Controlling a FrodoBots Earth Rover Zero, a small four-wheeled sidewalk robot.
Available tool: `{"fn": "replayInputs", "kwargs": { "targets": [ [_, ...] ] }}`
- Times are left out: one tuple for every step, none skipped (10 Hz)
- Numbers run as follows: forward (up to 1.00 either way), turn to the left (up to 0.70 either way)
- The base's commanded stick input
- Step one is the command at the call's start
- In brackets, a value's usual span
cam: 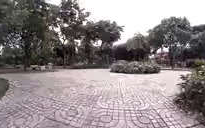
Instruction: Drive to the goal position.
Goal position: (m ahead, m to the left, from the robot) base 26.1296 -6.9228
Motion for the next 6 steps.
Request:
{"fn": "replayInputs", "kwargs": {
  "targets": [
    [1.0,0.0],
    [1.0,-0.09],
    [1.0,-0.27],
    [1.0,-0.27],
    [1.0,-0.27],
    [1.0,-0.27]
  ]
}}
